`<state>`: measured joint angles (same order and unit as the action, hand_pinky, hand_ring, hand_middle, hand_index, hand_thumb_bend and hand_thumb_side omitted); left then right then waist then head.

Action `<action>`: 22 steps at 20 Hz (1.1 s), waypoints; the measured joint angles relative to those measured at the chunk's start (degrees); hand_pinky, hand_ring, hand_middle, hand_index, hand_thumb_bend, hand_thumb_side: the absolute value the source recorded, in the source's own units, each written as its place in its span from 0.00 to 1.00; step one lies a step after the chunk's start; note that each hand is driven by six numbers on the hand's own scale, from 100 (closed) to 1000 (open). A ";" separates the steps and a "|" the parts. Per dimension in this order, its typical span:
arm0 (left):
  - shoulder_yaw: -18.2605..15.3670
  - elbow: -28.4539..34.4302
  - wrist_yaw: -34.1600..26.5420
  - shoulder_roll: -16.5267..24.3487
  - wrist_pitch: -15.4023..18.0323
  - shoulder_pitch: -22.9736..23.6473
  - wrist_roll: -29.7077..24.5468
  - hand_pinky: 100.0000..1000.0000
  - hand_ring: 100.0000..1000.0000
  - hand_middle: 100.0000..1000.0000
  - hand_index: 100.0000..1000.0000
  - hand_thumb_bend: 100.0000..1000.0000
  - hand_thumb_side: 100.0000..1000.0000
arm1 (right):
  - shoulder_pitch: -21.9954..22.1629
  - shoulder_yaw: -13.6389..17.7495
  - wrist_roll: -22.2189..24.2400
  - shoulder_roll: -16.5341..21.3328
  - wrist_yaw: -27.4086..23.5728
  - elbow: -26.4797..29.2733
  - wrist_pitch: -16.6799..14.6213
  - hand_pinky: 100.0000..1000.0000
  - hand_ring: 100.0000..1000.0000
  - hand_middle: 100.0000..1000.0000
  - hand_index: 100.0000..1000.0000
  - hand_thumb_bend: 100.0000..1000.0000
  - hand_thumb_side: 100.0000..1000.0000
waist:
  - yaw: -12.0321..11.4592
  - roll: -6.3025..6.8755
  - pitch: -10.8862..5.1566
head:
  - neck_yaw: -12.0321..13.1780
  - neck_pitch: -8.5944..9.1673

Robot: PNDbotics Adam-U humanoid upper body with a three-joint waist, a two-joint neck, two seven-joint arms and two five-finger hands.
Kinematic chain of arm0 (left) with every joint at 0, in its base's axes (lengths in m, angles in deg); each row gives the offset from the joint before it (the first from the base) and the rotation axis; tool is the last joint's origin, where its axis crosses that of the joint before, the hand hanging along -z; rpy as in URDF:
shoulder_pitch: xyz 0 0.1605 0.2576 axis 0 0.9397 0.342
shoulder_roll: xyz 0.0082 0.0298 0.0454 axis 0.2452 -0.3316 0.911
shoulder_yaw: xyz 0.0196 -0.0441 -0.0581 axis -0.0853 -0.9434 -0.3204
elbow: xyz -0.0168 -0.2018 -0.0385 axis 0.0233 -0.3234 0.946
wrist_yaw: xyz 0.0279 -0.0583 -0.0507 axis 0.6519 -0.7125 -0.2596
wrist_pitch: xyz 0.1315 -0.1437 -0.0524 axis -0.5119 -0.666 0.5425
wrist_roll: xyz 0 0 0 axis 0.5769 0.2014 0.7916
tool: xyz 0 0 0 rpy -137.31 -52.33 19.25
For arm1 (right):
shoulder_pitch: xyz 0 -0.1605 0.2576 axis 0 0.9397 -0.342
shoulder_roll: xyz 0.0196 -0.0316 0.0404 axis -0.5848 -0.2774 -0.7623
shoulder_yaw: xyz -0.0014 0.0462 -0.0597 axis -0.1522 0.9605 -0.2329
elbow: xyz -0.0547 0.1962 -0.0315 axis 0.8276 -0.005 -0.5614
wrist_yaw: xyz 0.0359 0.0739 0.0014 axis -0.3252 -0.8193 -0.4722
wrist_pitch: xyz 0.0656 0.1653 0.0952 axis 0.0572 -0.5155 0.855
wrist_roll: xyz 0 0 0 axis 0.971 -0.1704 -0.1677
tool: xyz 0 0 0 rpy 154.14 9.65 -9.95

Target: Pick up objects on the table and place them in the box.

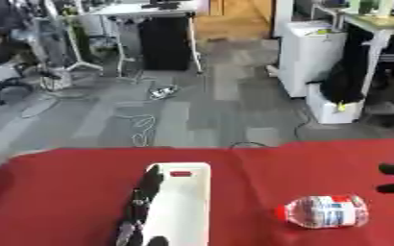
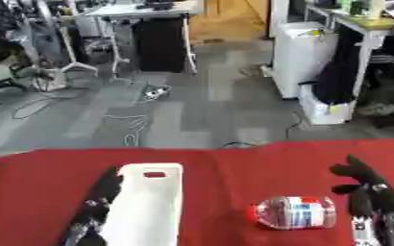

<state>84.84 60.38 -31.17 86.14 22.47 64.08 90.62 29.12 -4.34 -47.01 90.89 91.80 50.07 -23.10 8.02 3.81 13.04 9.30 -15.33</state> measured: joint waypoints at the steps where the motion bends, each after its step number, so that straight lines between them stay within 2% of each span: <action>1: 0.00 0.00 -0.02 0.00 -0.01 0.00 -0.01 1.00 1.00 1.00 1.00 0.45 0.88 | 0.00 0.00 0.00 0.00 -0.05 0.00 -0.01 0.52 0.76 0.67 0.91 0.00 0.94 | 0.02 0.00 -0.06 | -0.03 0.39; 4: 0.00 0.00 -0.17 0.00 -0.05 0.02 -0.07 1.00 1.00 1.00 1.00 0.45 0.88 | -0.01 0.00 0.28 0.00 -0.25 0.00 -0.13 0.45 0.73 0.67 0.92 0.00 0.91 | 0.04 -0.02 -0.06 | -0.18 1.04; 5: 0.00 0.00 -0.19 0.00 -0.05 0.03 -0.10 1.00 1.00 1.00 1.00 0.45 0.88 | -0.07 -0.02 0.63 0.01 -0.28 -0.02 -0.14 0.46 0.74 0.67 0.92 0.00 0.91 | 0.05 -0.04 -0.06 | -0.19 1.38; 8: 0.00 0.00 -0.23 0.00 -0.21 0.13 -0.26 1.00 1.00 1.00 1.00 0.46 0.88 | -0.25 -0.03 1.71 0.11 -0.30 -0.27 -0.14 0.37 0.68 0.66 0.92 0.00 0.90 | 0.07 -0.19 -0.14 | -0.19 1.89; 9: 0.00 0.00 -0.24 0.01 -0.22 0.28 -0.28 1.00 1.00 1.00 1.00 0.46 0.88 | -0.26 -0.05 2.16 0.33 -0.30 -0.38 -0.09 0.38 0.68 0.67 0.92 0.00 0.90 | 0.08 -0.28 -0.24 | -0.19 1.95; 12: -0.01 0.02 -0.30 0.06 -0.22 0.59 -0.28 1.00 1.00 1.00 1.00 0.46 0.87 | -0.85 -0.19 3.61 1.34 0.25 -0.81 0.24 0.33 0.63 0.62 0.93 0.00 0.90 | 0.09 -0.33 -0.65 | -0.19 2.11; 19: 0.01 0.28 -0.41 0.55 -0.10 1.07 -0.50 1.00 1.00 0.99 0.99 0.46 0.87 | -5.93 -1.86 10.30 7.19 7.71 -4.55 3.34 0.32 0.62 0.59 0.94 0.00 0.92 | -0.05 -0.78 -1.16 | -0.19 2.12; 22: 0.21 0.28 -0.47 0.57 -0.06 1.23 -0.85 1.00 1.00 0.99 0.99 0.46 0.88 | -8.28 -2.71 13.00 9.26 10.00 -6.14 4.30 0.39 0.65 0.60 0.94 0.00 0.93 | -0.42 -0.78 -1.17 | -0.20 2.14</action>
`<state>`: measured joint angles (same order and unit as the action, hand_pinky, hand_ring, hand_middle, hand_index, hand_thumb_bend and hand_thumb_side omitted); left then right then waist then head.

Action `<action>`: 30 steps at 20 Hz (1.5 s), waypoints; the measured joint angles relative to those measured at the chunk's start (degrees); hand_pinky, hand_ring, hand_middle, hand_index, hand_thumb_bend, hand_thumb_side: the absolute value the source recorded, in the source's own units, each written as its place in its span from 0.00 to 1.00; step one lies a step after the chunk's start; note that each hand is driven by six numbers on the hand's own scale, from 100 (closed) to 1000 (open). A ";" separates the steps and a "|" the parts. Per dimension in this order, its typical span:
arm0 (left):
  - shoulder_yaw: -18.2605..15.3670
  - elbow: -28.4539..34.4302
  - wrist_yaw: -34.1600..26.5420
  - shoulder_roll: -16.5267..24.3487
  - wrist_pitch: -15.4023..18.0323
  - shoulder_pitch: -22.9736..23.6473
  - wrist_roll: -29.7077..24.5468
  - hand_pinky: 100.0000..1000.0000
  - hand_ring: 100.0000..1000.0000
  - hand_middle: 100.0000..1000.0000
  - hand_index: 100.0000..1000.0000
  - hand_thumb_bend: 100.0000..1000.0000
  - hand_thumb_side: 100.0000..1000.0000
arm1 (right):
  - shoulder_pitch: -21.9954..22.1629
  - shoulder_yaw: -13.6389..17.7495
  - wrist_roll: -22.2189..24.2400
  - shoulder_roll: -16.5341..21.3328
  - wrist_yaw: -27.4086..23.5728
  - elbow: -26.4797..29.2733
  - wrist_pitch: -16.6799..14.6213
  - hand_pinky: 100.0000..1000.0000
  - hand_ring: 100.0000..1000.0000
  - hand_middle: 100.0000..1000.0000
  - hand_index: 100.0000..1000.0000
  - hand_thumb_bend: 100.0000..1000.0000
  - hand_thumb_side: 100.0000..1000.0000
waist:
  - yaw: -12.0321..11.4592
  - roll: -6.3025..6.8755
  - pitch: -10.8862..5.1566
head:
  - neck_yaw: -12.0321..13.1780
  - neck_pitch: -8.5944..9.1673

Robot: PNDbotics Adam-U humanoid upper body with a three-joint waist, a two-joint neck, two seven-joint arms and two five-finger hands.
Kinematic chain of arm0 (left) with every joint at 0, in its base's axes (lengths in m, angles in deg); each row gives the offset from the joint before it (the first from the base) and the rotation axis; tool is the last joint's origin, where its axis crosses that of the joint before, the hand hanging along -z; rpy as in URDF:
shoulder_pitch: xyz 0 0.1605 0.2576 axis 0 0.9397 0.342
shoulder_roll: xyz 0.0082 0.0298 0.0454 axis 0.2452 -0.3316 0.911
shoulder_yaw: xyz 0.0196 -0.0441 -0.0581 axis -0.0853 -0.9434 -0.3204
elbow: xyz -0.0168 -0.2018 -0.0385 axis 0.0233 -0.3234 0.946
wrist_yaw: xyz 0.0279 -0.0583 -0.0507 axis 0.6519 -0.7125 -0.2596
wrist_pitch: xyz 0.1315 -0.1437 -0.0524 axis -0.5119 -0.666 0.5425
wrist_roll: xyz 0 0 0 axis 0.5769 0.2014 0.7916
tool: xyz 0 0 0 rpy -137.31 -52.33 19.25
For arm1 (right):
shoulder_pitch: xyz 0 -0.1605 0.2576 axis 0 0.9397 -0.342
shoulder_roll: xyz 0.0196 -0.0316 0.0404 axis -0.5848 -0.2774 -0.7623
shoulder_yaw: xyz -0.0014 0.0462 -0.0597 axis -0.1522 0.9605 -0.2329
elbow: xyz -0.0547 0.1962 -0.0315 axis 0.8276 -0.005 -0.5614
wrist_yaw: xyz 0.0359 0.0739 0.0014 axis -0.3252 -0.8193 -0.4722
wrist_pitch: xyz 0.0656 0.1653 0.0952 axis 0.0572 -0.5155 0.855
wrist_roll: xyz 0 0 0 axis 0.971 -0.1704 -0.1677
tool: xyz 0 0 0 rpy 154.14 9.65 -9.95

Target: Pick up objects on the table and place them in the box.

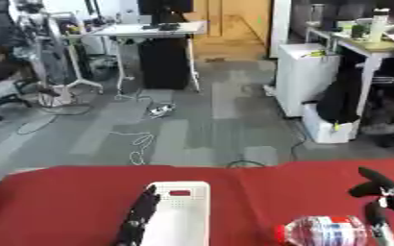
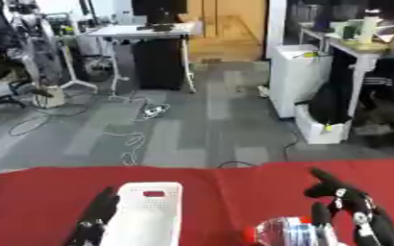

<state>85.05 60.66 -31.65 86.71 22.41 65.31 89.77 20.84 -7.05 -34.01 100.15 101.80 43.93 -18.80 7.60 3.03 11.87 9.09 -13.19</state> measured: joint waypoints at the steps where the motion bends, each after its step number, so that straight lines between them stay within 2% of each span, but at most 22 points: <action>1: 0.12 0.00 -0.02 0.00 0.02 0.16 -0.21 1.00 1.00 0.99 0.99 0.46 0.88 | -0.73 -0.31 0.99 0.69 0.64 -0.63 0.22 0.41 0.68 0.62 0.95 0.00 0.93 | -0.06 0.00 -0.01 | -0.02 0.03; 3: 0.20 0.00 -0.09 0.17 0.09 0.37 -0.53 1.00 1.00 0.98 0.99 0.45 0.88 | -3.15 -1.04 3.45 1.96 1.92 -2.13 0.47 0.53 0.77 0.69 0.99 0.00 0.92 | -0.32 0.00 -0.04 | -0.24 0.21; 4: 0.33 0.00 -0.21 0.39 0.09 0.42 -0.73 1.00 1.00 0.98 0.99 0.45 0.88 | -4.14 -1.45 4.92 2.41 2.62 -2.97 0.47 0.53 0.77 0.69 0.99 0.00 0.92 | -0.34 0.00 -0.09 | -0.56 0.22; 5: 0.48 0.00 -0.28 0.47 0.09 0.56 -0.85 1.00 1.00 0.98 0.99 0.45 0.88 | -5.17 -1.81 6.46 2.78 3.26 -3.83 0.40 0.64 0.85 0.75 1.00 0.00 0.92 | -0.36 0.00 -0.14 | -0.60 0.22; 7: 0.55 0.00 -0.44 0.47 0.14 0.88 -1.16 1.00 1.00 0.98 0.99 0.45 0.88 | -7.37 -2.66 10.18 3.43 4.41 -6.22 0.09 0.80 0.90 0.78 1.00 0.00 0.92 | -0.67 -0.01 -0.16 | -1.10 0.22; 8: 0.66 0.00 -0.47 0.49 0.10 0.92 -1.29 1.00 1.00 0.98 0.99 0.45 0.88 | -8.38 -3.07 12.15 3.57 4.77 -7.61 -0.14 0.84 0.91 0.79 1.00 0.00 0.92 | -0.80 -0.02 -0.16 | -1.28 0.22; 10: 0.86 0.00 -0.52 0.49 0.14 1.32 -1.54 1.00 1.00 0.97 0.99 0.45 0.88 | -10.58 -3.65 15.88 3.66 5.08 -10.58 -0.68 0.84 0.93 0.81 1.00 0.00 0.92 | -1.06 -0.02 -0.16 | -1.63 0.22; 14: 0.89 -0.01 -0.75 0.69 0.12 1.88 -1.86 1.00 1.00 0.97 0.98 0.45 0.89 | -14.31 -4.25 22.13 3.59 5.11 -16.11 -1.65 1.00 1.00 0.94 1.00 0.00 0.87 | -1.37 -0.07 -0.21 | -2.12 0.23; 15: 0.90 -0.01 -0.86 0.76 0.15 1.91 -1.91 1.00 1.00 0.97 0.98 0.45 0.89 | -14.97 -4.45 23.62 3.55 5.20 -17.38 -1.91 1.00 1.00 1.00 1.00 0.01 0.84 | -1.37 -0.11 -0.21 | -2.24 0.23; 18: 1.01 -0.01 -0.96 0.90 0.22 2.34 -2.05 1.00 1.00 0.97 0.98 0.45 0.89 | -17.25 -5.25 28.64 3.21 6.09 -21.19 -2.67 1.00 1.00 1.00 1.00 0.06 0.79 | -1.45 -0.17 -0.22 | -2.57 0.22; 24: 1.15 -0.03 -0.96 0.90 0.17 2.69 -2.13 1.00 1.00 0.96 0.98 0.45 0.89 | -19.16 -5.82 36.09 2.25 7.74 -26.46 -3.85 1.00 1.00 1.00 1.00 0.07 0.79 | -1.55 -0.29 -0.25 | -2.62 0.17; 26: 1.15 -0.05 -0.96 0.90 0.17 2.89 -2.13 1.00 1.00 0.96 0.98 0.45 0.89 | -19.71 -5.87 37.25 2.25 8.04 -27.43 -3.96 1.00 1.00 1.00 1.00 0.13 0.73 | -1.55 -0.30 -0.25 | -2.82 0.11; 27: 1.15 -0.06 -0.96 0.91 0.17 2.90 -2.13 1.00 1.00 0.96 0.98 0.46 0.88 | -19.96 -5.97 37.74 2.26 8.33 -27.80 -3.96 1.00 1.00 1.00 1.00 0.21 0.63 | -1.55 -0.30 -0.26 | -3.01 0.02; 28: 1.15 -0.07 -0.96 0.91 0.17 2.92 -2.13 1.00 1.00 0.96 0.98 0.45 0.89 | -20.27 -6.18 38.18 2.30 8.86 -28.13 -3.92 1.00 1.00 1.00 1.00 0.21 0.64 | -1.54 -0.30 -0.29 | -3.04 -0.07; 29: 1.15 -0.08 -0.96 0.91 0.17 2.95 -2.13 1.00 1.00 0.96 0.98 0.48 0.87 | -20.56 -6.31 38.56 2.35 9.54 -28.34 -3.90 1.00 0.97 1.00 1.00 0.25 0.58 | -1.53 -0.30 -0.32 | -3.08 -0.16; 30: 1.15 -0.10 -0.96 0.92 0.17 3.09 -2.14 1.00 1.00 0.96 0.98 0.48 0.87 | -20.84 -6.54 38.87 2.44 10.34 -28.57 -3.89 1.00 0.97 1.00 1.00 0.25 0.58 | -1.48 -0.30 -0.34 | -3.12 -0.27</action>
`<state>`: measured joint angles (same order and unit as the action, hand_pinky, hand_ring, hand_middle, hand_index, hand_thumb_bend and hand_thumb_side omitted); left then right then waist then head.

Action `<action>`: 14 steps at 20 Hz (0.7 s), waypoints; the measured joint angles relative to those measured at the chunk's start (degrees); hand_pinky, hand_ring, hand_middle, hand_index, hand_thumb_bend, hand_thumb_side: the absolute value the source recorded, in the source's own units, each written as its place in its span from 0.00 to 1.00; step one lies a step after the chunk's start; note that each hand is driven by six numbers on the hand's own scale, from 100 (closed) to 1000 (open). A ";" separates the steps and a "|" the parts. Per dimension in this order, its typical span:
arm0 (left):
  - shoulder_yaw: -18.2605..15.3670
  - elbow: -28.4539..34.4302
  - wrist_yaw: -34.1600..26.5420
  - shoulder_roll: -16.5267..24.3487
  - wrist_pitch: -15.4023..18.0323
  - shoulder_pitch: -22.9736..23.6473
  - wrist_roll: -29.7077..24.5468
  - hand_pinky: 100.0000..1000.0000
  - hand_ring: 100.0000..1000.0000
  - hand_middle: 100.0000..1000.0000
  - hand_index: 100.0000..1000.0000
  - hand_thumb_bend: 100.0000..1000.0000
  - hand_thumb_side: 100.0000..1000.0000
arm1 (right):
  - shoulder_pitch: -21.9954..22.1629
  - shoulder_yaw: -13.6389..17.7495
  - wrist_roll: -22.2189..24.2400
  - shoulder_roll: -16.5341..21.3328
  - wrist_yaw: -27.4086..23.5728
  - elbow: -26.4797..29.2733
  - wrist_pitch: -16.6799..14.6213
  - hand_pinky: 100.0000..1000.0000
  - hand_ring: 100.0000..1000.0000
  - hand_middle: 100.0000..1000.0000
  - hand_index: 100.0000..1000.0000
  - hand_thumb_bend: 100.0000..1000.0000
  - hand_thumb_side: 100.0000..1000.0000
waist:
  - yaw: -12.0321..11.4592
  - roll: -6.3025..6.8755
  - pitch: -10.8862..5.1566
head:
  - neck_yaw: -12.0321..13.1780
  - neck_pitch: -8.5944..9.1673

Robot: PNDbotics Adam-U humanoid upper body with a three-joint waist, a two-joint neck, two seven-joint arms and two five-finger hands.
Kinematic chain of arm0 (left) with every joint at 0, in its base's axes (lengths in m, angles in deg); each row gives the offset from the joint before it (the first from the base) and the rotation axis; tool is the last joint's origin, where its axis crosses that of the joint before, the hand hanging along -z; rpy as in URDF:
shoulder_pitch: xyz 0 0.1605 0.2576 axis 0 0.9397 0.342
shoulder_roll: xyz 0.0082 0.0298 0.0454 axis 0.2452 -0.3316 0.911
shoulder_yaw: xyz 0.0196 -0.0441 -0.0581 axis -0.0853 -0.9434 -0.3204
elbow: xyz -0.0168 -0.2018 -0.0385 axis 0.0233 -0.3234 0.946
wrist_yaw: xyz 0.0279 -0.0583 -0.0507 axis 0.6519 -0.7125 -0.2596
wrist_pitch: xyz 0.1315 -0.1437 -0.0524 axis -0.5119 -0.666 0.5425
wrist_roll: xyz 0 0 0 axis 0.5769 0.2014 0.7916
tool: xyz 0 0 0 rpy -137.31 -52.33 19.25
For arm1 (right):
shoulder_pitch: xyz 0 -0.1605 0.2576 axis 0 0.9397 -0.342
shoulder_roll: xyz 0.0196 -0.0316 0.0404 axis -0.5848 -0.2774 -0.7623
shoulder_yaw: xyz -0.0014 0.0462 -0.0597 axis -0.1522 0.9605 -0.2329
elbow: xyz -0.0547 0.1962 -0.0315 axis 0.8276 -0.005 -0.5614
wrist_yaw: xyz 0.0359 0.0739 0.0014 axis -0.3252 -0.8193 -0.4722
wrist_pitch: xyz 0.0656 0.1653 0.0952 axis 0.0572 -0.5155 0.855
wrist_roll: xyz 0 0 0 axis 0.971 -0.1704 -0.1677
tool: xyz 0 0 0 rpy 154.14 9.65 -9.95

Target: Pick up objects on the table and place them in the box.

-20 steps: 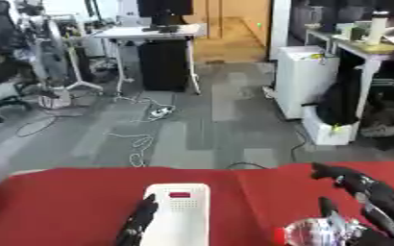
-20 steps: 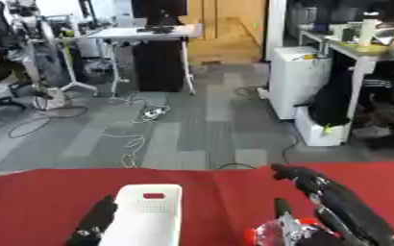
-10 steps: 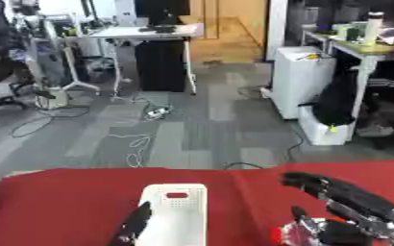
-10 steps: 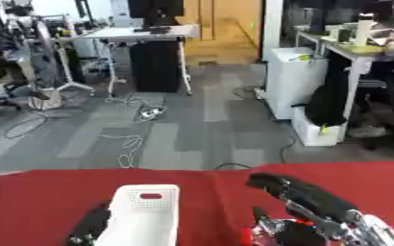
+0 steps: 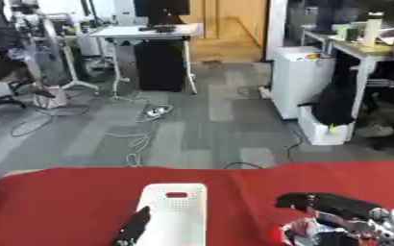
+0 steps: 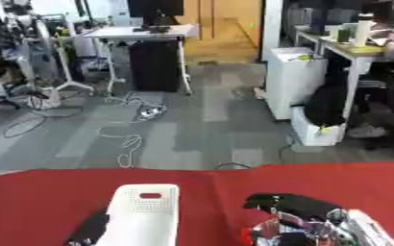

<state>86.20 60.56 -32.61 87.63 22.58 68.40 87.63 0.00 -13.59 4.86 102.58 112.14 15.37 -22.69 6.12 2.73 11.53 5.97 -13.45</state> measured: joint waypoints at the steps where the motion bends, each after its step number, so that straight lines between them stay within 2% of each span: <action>1: 0.00 -0.06 0.00 0.01 -0.02 0.21 -0.02 1.00 1.00 0.96 0.98 0.52 0.84 | -0.22 -0.21 0.31 0.25 0.84 -0.27 -0.03 1.00 0.95 1.00 1.00 0.26 0.57 | 0.08 0.00 -0.01 | -0.09 -0.02; 9: -0.09 -0.24 0.32 0.04 -0.17 0.74 -0.37 1.00 1.00 0.95 0.98 0.54 0.82 | -1.64 -1.03 2.11 3.17 4.48 -1.61 -0.94 1.00 0.93 1.00 1.00 0.22 0.59 | 0.50 0.29 -0.30 | -0.95 -0.04; 12: -0.30 -0.25 0.50 0.05 -0.22 0.78 -0.44 1.00 1.00 0.94 0.98 0.54 0.83 | -1.93 -1.03 2.25 4.08 4.76 -1.66 -1.11 1.00 0.86 1.00 1.00 0.21 0.60 | 0.55 0.43 -0.33 | -1.29 -0.04; 14: -0.32 -0.25 0.51 0.06 -0.24 0.79 -0.48 1.00 1.00 0.94 0.98 0.54 0.83 | -1.93 -1.04 2.29 4.57 4.82 -1.68 -1.27 0.91 0.78 1.00 1.00 0.19 0.60 | 0.57 0.52 -0.33 | -1.49 -0.04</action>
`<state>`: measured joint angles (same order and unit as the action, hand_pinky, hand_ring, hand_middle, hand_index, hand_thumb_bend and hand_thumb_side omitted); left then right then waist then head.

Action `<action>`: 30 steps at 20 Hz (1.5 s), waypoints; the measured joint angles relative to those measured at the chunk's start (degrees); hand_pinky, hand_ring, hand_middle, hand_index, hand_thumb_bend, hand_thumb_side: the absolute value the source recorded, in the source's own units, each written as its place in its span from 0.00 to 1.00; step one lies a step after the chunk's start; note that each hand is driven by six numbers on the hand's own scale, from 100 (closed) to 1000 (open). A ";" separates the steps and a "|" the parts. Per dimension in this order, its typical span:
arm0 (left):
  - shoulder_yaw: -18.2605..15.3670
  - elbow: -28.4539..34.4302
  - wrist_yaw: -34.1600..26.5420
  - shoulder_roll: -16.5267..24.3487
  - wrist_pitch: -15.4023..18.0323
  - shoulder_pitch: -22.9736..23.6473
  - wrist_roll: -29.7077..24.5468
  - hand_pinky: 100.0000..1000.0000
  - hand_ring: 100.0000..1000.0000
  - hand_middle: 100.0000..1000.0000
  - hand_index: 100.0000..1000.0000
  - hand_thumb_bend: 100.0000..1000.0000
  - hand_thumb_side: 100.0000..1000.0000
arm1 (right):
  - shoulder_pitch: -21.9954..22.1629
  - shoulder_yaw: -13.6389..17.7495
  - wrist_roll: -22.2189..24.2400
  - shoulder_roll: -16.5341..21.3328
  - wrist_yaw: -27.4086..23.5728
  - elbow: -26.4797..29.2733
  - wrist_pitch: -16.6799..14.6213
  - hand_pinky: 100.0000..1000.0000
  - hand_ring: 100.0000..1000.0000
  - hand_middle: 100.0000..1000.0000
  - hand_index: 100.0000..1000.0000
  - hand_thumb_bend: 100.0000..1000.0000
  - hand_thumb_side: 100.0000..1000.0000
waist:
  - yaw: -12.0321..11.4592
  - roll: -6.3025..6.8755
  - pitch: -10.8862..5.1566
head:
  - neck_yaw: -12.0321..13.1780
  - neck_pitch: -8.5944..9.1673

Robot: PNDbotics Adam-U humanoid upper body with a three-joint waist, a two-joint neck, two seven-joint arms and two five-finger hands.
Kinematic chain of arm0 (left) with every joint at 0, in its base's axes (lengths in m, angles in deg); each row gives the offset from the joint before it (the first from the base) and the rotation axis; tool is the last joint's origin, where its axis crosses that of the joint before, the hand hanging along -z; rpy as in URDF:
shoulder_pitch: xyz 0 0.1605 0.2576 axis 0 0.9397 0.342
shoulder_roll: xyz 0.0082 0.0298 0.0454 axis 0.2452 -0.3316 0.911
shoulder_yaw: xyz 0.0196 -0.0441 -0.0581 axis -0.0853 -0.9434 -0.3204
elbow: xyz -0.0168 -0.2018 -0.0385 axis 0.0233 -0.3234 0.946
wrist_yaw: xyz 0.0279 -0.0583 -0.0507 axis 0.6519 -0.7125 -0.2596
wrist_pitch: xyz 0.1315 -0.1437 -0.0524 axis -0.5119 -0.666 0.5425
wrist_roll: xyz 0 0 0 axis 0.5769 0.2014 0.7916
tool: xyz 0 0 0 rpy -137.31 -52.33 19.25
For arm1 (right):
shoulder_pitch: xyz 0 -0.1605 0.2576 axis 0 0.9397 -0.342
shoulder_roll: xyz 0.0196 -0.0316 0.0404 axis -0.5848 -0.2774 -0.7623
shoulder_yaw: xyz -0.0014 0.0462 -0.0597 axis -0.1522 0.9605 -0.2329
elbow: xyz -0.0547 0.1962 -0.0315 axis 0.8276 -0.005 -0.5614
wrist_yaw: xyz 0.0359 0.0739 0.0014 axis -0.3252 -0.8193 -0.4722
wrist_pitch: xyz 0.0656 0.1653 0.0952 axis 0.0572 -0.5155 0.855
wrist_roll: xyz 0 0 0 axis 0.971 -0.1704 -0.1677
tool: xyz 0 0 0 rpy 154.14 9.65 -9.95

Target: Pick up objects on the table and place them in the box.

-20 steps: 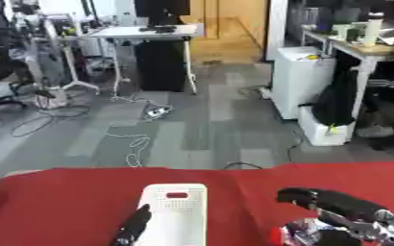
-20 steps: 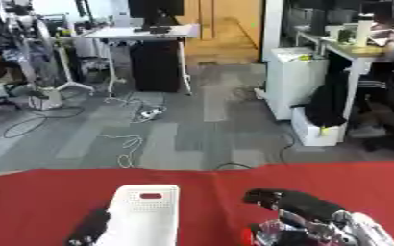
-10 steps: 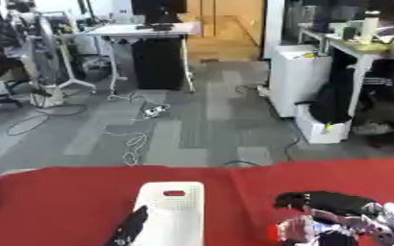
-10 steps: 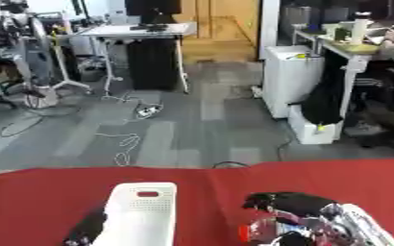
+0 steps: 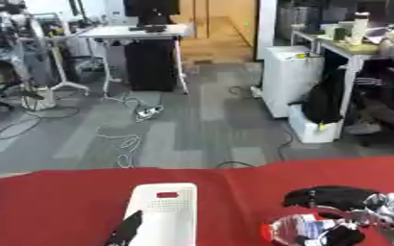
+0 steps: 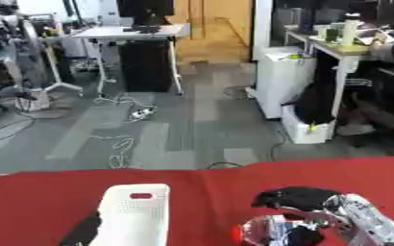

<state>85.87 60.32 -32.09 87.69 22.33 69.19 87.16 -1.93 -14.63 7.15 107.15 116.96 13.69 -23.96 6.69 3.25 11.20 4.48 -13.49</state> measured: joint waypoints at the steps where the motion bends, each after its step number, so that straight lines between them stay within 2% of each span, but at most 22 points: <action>1: 0.00 0.00 0.00 0.00 0.00 0.00 -0.01 1.00 1.00 0.94 0.98 0.54 0.83 | 0.00 0.00 -0.05 0.17 -0.01 -0.01 -0.17 0.85 0.73 0.96 1.00 0.18 0.61 | 0.00 0.12 0.00 | -0.03 0.00; 3: -0.01 0.00 0.01 0.00 0.00 0.01 -0.03 1.00 1.00 0.94 0.97 0.54 0.83 | 0.00 0.00 -0.35 0.38 -0.16 -0.08 -0.51 0.71 0.67 0.91 1.00 0.18 0.61 | 0.00 0.30 0.00 | -0.38 0.00; 5: -0.01 0.00 0.01 0.00 0.01 0.03 -0.06 1.00 1.00 0.93 0.97 0.54 0.83 | 0.00 -0.02 -0.71 0.38 -0.33 -0.23 -0.86 0.65 0.67 0.90 1.00 0.18 0.62 | -0.05 0.34 0.00 | -0.46 0.00; 15: -0.03 0.00 0.01 0.00 0.07 0.31 -0.14 1.00 1.00 0.93 0.97 0.54 0.83 | -0.46 -0.71 -1.83 0.38 0.27 -2.11 -2.02 0.63 0.68 0.90 1.00 0.16 0.63 | -0.44 0.63 0.00 | -0.47 -0.06; 21: -0.05 0.01 0.01 0.00 0.06 0.47 -0.15 1.00 1.00 0.93 0.97 0.54 0.84 | -0.54 -0.96 -2.01 0.38 0.66 -3.36 -2.75 0.68 0.76 0.95 1.00 0.16 0.64 | -0.49 0.77 0.00 | -0.51 -0.07; 22: -0.05 0.01 0.01 0.00 0.05 0.47 -0.16 1.00 1.00 0.92 0.97 0.54 0.84 | -0.68 -1.07 -1.94 0.38 0.78 -3.61 -2.90 0.76 0.83 1.00 1.00 0.17 0.63 | -0.49 0.80 0.00 | -0.55 -0.07; 23: -0.05 0.01 0.01 0.00 0.01 0.47 -0.20 1.00 1.00 0.92 0.97 0.54 0.84 | -1.02 -1.16 -1.75 0.38 1.02 -3.97 -3.08 0.75 0.83 1.00 1.00 0.17 0.64 | -0.49 0.86 0.00 | -0.76 -0.07; 24: -0.05 0.01 0.01 0.00 -0.02 0.48 -0.23 1.00 1.00 0.92 0.97 0.54 0.84 | -1.35 -1.31 -1.46 0.38 1.22 -4.40 -3.24 0.81 0.88 1.00 1.00 0.18 0.63 | -0.49 0.92 0.00 | -1.00 -0.07; 25: -0.06 0.01 0.01 0.00 -0.03 0.49 -0.24 1.00 1.00 0.92 0.97 0.54 0.84 | -1.58 -1.43 -1.07 0.38 1.52 -4.96 -3.34 0.82 0.88 1.00 1.00 0.18 0.63 | -0.49 0.94 0.00 | -1.17 -0.06; 26: -0.08 0.01 0.01 0.00 -0.04 0.51 -0.25 1.00 1.00 0.92 0.97 0.53 0.84 | -1.75 -1.44 -0.76 0.38 1.78 -5.57 -3.40 0.87 0.92 1.00 1.00 0.19 0.63 | -0.49 0.94 0.00 | -1.41 -0.05; 28: -0.17 0.01 0.01 0.00 -0.10 0.53 -0.31 1.00 0.99 0.92 0.97 0.53 0.84 | -2.16 -1.37 -0.44 0.37 2.50 -7.10 -3.38 0.89 0.93 1.00 1.00 0.16 0.62 | -0.49 1.07 0.01 | -1.53 -0.01; 30: -0.23 0.02 0.01 0.00 -0.11 0.64 -0.34 1.00 0.99 0.92 0.97 0.53 0.84 | -2.56 -0.85 -0.49 0.31 3.41 -8.86 -3.41 0.89 0.93 1.00 1.00 0.18 0.62 | -0.50 1.30 0.01 | -2.01 0.05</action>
<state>85.64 60.33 -32.08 87.69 22.22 69.83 86.81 -4.49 -15.48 6.66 107.46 120.37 4.82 -27.37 6.19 4.55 11.21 2.47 -13.44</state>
